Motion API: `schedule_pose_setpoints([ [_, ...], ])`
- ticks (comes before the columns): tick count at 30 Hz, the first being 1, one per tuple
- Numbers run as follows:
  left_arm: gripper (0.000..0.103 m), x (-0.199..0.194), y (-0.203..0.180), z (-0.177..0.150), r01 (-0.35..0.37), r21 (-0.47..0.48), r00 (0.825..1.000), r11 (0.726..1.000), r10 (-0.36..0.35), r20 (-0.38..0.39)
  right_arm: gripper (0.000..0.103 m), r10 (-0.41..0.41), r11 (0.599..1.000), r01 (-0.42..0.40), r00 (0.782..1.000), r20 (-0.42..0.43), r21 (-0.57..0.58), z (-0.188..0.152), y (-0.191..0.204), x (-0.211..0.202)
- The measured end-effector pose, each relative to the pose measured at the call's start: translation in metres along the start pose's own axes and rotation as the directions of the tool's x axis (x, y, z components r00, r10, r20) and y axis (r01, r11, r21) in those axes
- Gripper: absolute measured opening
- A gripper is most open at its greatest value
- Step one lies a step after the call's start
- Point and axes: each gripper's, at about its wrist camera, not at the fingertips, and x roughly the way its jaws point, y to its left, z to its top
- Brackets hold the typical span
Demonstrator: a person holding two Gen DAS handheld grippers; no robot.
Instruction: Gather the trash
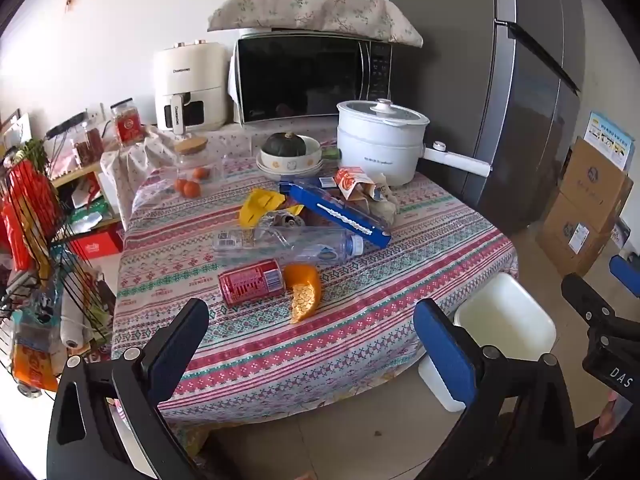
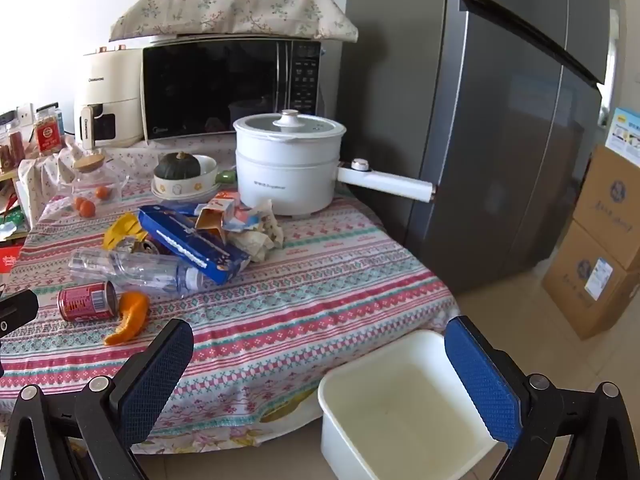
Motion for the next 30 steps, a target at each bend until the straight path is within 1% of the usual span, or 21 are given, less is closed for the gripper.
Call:
schedule_pose_setpoints([
  [2,0.103,0.0018,-0.0040,-0.0110,0.001,0.001,1.000,1.000,-0.001,0.005,0.103,0.004,1.000,-0.004,1.000,0.001,0.004,0.0000,0.0010,-0.0003],
  [3,0.103,0.0018,-0.0004,-0.0071,0.011,-0.013,1.000,1.000,-0.011,-0.004,0.103,0.004,1.000,-0.004,1.000,0.001,0.004,0.0000,0.0014,-0.0005],
  [5,0.103,0.0028,-0.0009,-0.0073,0.003,-0.005,1.000,1.000,-0.003,-0.006,0.103,0.005,1.000,-0.005,1.000,-0.002,0.002,0.0002,0.0029,-0.0005],
  [11,0.103,0.0045,0.0043,-0.0083,0.016,-0.006,1.000,1.000,-0.016,-0.013,0.103,0.000,1.000,0.000,1.000,-0.003,0.017,-0.0019,-0.0052,0.0048],
  [13,0.103,0.0037,0.0051,-0.0079,0.019,-0.008,1.000,1.000,-0.019,-0.011,0.103,-0.001,1.000,0.001,1.000,-0.001,0.023,-0.0037,-0.0019,0.0033],
  [30,0.103,0.0043,0.0054,-0.0062,0.014,-0.006,1.000,1.000,-0.014,-0.014,0.103,0.007,0.999,-0.007,1.000,-0.011,0.044,-0.0021,-0.0030,0.0040],
])
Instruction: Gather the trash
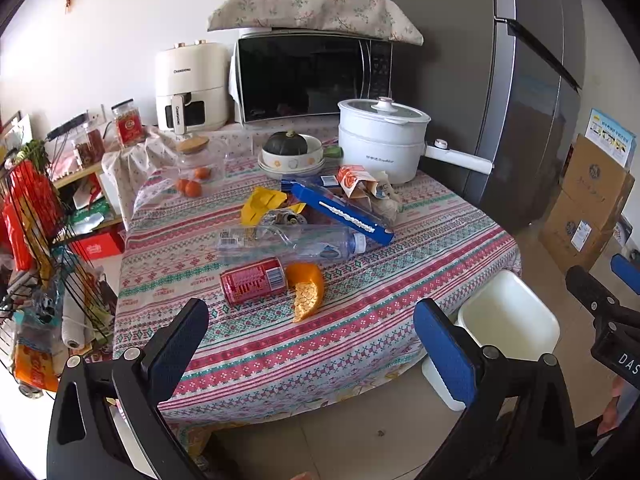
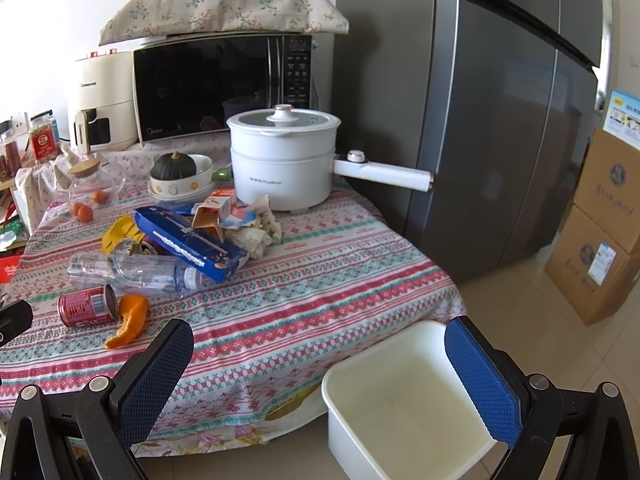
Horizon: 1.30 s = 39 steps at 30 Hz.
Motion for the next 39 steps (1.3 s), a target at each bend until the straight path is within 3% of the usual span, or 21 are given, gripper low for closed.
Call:
schedule_pose_setpoints([
  [39,0.103,0.0002,0.0001,0.0006,-0.007,0.005,1.000,1.000,0.007,0.004,0.103,-0.003,1.000,0.003,1.000,-0.002,0.016,0.0002,-0.0041,0.0006],
])
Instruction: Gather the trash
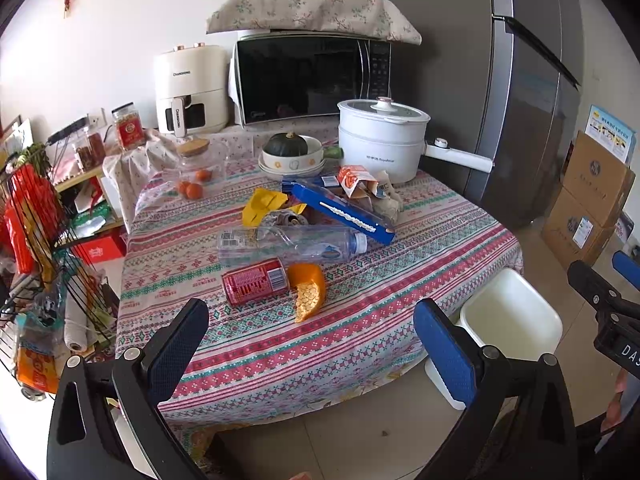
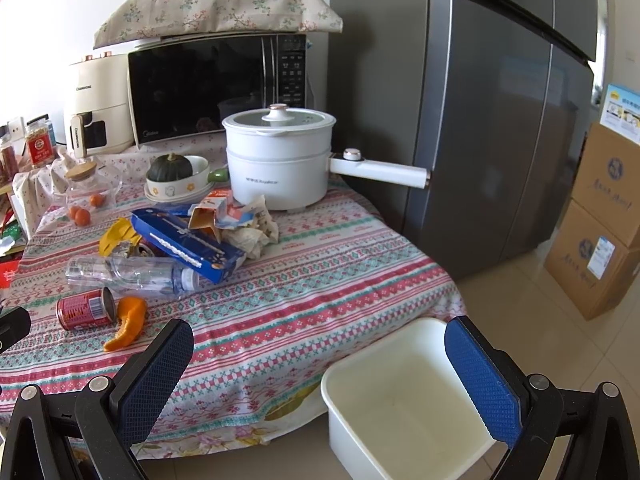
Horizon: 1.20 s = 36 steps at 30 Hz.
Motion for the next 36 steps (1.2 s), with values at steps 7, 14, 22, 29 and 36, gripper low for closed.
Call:
schedule_pose_setpoints([
  [7,0.103,0.000,0.000,0.000,-0.002,0.000,1.000,1.000,0.002,0.000,0.103,-0.003,1.000,0.003,1.000,0.001,0.001,0.000,0.000,0.000],
  [14,0.103,-0.001,0.001,-0.001,-0.002,0.002,1.000,1.000,0.002,-0.001,0.103,-0.005,1.000,0.005,1.000,0.001,0.004,-0.001,-0.002,0.000],
  [22,0.103,-0.001,0.001,-0.003,-0.008,0.014,1.000,1.000,0.008,0.004,0.103,-0.015,1.000,0.015,1.000,-0.004,0.007,-0.002,-0.004,0.001],
  [29,0.103,0.005,0.002,0.003,0.018,0.054,1.000,0.998,-0.019,0.000,0.103,-0.031,0.999,0.031,0.998,-0.052,-0.013,-0.004,-0.002,0.009],
  [36,0.103,0.035,0.019,0.028,0.133,0.059,0.986,0.989,-0.126,-0.105,0.103,0.030,1.000,-0.028,0.985,-0.168,0.015,0.018,-0.007,0.027],
])
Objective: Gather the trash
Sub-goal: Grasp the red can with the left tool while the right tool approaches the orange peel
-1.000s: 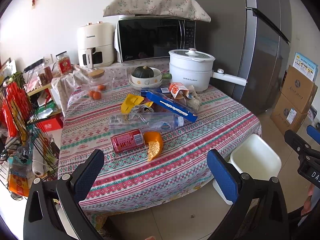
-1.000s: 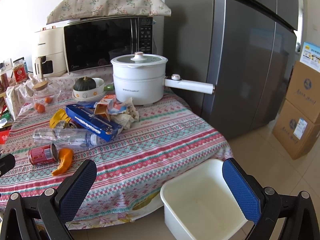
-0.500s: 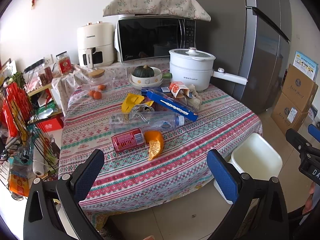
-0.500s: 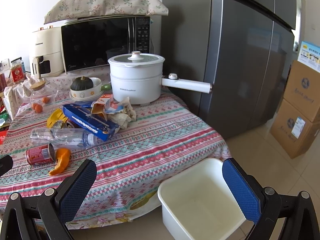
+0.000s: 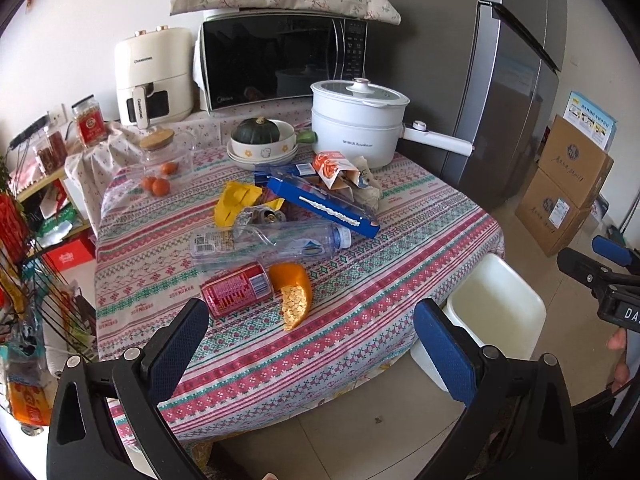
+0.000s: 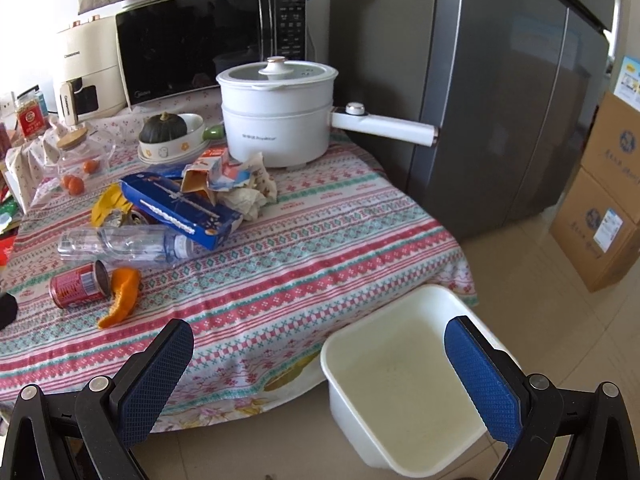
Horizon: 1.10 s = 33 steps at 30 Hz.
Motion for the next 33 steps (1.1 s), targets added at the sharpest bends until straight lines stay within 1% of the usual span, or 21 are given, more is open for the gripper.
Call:
schedule_pose_setpoints([
  [2,0.103,0.016,0.005,0.008,-0.003,0.028,0.999,1.000,0.005,-0.052,0.103,0.011,1.000,-0.011,1.000,-0.010,-0.012,0.013,0.000,0.000],
  [3,0.103,0.025,0.006,0.011,0.008,0.043,0.996,0.999,-0.005,-0.087,0.103,0.012,1.000,-0.013,1.000,-0.020,-0.026,0.020,0.002,0.001],
  [4,0.103,0.037,0.007,0.014,0.047,0.059,0.990,0.997,-0.039,-0.134,0.103,0.018,0.999,-0.019,0.999,-0.030,-0.037,0.027,0.003,0.003],
  [6,0.103,0.061,0.009,0.016,0.141,0.062,0.968,0.988,-0.124,-0.219,0.103,0.034,0.998,-0.037,0.998,-0.047,-0.045,0.040,0.006,0.010],
  [7,0.103,0.072,0.010,0.015,0.170,0.054,0.957,0.984,-0.152,-0.246,0.103,0.040,0.998,-0.043,0.998,-0.055,-0.049,0.045,0.007,0.015],
  [8,0.103,0.082,0.012,0.013,0.169,0.046,0.953,0.985,-0.151,-0.264,0.103,0.044,0.997,-0.048,0.997,-0.062,-0.056,0.049,0.009,0.021],
  [11,0.103,0.109,0.020,0.008,0.102,0.057,0.952,0.993,-0.081,-0.295,0.103,0.058,0.995,-0.065,0.994,-0.096,-0.077,0.048,0.012,0.048],
  [13,0.103,0.124,0.024,0.009,0.053,0.127,0.947,0.990,-0.010,-0.322,0.103,0.080,0.994,-0.089,0.987,-0.141,-0.055,0.032,0.009,0.074],
  [14,0.103,0.128,0.027,0.011,0.037,0.169,0.947,0.985,0.020,-0.321,0.103,0.086,0.995,-0.096,0.974,-0.209,-0.038,0.022,0.007,0.090],
  [15,0.103,0.134,0.031,0.013,0.018,0.207,0.949,0.978,0.049,-0.311,0.103,0.103,0.993,-0.114,0.950,-0.294,-0.021,0.013,0.006,0.105],
  [16,0.103,0.141,0.035,0.013,0.004,0.236,0.945,0.972,0.074,-0.319,0.103,0.146,0.988,-0.153,0.924,-0.354,0.008,0.006,0.005,0.116],
  [17,0.102,0.151,0.042,0.015,0.012,0.249,0.936,0.968,0.077,-0.344,0.103,0.180,0.983,-0.180,0.906,-0.384,0.036,0.003,0.004,0.123],
  [18,0.102,0.160,0.048,0.015,0.030,0.253,0.928,0.967,0.067,-0.366,0.103,0.195,0.980,-0.192,0.898,-0.395,0.049,0.002,0.006,0.126],
  [20,0.102,0.175,0.057,0.014,0.037,0.265,0.918,0.964,0.072,-0.390,0.103,0.192,0.980,-0.196,0.900,-0.391,0.028,0.004,0.012,0.128],
  [23,0.101,0.192,0.063,0.013,0.040,0.295,0.915,0.955,0.083,-0.394,0.103,0.170,0.982,-0.187,0.908,-0.383,-0.008,0.007,0.020,0.130],
  [26,0.097,0.205,0.065,0.010,0.045,0.306,0.912,0.951,0.086,-0.402,0.103,0.197,0.979,-0.203,0.894,-0.402,0.027,0.009,0.023,0.137],
  [28,0.095,0.212,0.067,0.006,0.036,0.309,0.905,0.951,0.100,-0.414,0.103,0.224,0.974,-0.221,0.882,-0.414,0.057,0.010,0.026,0.142],
  [30,0.087,0.214,0.068,0.003,0.045,0.298,0.894,0.954,0.095,-0.438,0.103,0.230,0.973,-0.221,0.878,-0.419,0.070,0.010,0.030,0.146],
  [31,0.078,0.214,0.067,0.001,0.057,0.290,0.890,0.955,0.083,-0.448,0.103,0.228,0.973,-0.219,0.878,-0.421,0.072,0.010,0.032,0.147],
  [32,0.073,0.213,0.067,-0.001,0.066,0.283,0.887,0.957,0.074,-0.456,0.103,0.226,0.974,-0.216,0.879,-0.421,0.072,0.010,0.033,0.149],
  [33,0.071,0.213,0.065,-0.003,0.070,0.281,0.884,0.957,0.071,-0.461,0.103,0.223,0.975,-0.212,0.880,-0.419,0.072,0.010,0.035,0.150],
])
